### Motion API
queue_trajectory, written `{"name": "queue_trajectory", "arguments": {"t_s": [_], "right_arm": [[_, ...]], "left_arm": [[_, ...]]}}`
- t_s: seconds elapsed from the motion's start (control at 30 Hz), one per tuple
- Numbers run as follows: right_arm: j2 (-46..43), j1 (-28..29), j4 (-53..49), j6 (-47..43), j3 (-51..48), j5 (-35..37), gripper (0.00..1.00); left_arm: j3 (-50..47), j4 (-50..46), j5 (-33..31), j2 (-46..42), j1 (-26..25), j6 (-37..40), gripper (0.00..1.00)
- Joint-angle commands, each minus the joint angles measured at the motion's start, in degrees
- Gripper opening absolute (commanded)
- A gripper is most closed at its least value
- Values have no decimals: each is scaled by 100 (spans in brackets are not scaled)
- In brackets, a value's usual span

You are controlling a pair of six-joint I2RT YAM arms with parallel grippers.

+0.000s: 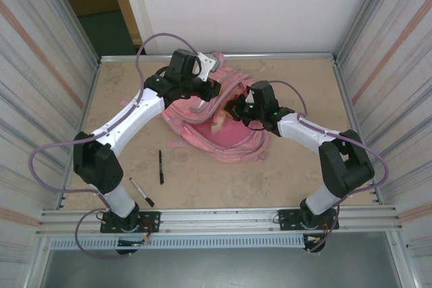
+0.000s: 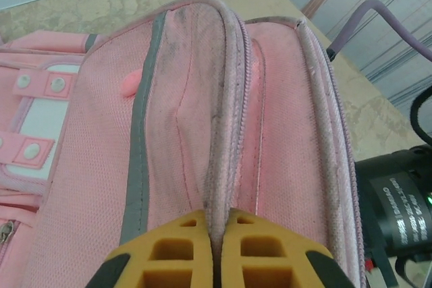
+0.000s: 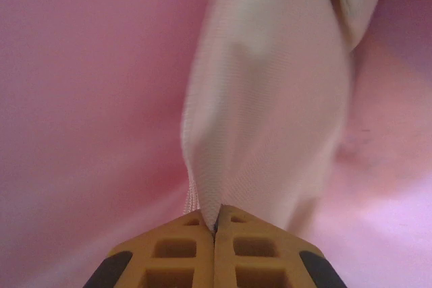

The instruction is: Pack books, pencil case, and school supplies into a backpack

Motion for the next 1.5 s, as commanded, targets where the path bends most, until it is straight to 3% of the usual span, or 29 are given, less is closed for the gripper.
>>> {"name": "queue_trajectory", "arguments": {"t_s": [0.0,0.17,0.37,0.5,0.6,0.73,0.93,1.03,1.13,1.2,1.33,1.47], "right_arm": [[-10,-16,863,567,199,-28,0],[-16,54,-193,-36,258,577,0],[371,20,38,196,-708,606,0],[378,103,-262,180,-928,707,4],[543,231,-159,251,-940,813,0],[1080,389,672,890,-687,637,0],[1910,518,1269,1767,22,1430,0],[2415,602,1100,1783,700,1726,1],[2958,630,593,1525,1511,1608,11],[3031,641,623,1555,1495,1527,18],[2491,579,85,1056,1063,1500,38],[1630,372,-173,682,259,1402,45]], "left_arm": [[60,892,340,-93,-42,-129,0],[89,856,291,-95,-30,-102,0],[-8,927,296,-57,-35,-160,0],[-222,1191,419,-74,-27,-333,0],[-215,1147,513,-14,-30,-398,0],[-277,1287,616,36,-34,-544,0],[-468,1449,729,43,-55,-770,0],[-664,1644,755,47,-80,-914,0],[-991,2066,579,79,-86,-1200,0],[-1067,2209,429,149,-61,-1362,0],[-1115,2209,236,315,48,-1458,0],[-1228,2371,268,412,99,-1512,1]]}}
